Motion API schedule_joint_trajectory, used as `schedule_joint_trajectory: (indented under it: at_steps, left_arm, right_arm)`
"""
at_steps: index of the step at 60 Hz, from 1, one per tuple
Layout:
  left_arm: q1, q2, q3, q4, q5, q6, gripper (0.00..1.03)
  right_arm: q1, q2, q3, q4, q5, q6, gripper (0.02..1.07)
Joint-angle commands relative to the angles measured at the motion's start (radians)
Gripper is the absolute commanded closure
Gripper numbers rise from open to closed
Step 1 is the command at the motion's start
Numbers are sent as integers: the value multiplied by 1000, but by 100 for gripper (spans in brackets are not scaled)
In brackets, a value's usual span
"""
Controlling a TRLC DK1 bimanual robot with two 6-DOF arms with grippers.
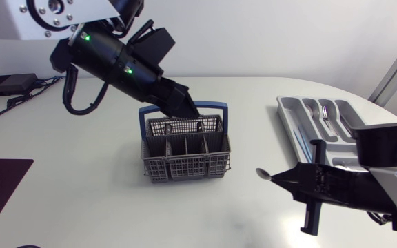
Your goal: Unload the cutlery basket into the drawer organizer.
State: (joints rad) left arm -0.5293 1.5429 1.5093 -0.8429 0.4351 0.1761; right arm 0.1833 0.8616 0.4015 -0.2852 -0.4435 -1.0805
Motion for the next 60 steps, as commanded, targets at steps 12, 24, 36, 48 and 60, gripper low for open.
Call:
schedule_joint_trajectory:
  at_steps: [12,24,36,48,60]
  left_arm:
    - [94,-102,-136,44,-81,-12,29]
    - [172,-142,-192,47,-81,16,29]
    - [207,-184,-242,53,-101,28,29]
    - [210,-193,-259,53,-111,28,29]
    - [198,-193,-270,64,-131,19,29]
  right_arm:
    - [-426,74,3,-42,-150,-318,100]
    - [-699,263,91,-46,-242,-498,100]
    - [-883,467,224,-37,-273,-619,100]
    - [-964,619,310,26,-265,-687,100]
    - [-995,740,379,107,-247,-697,100]
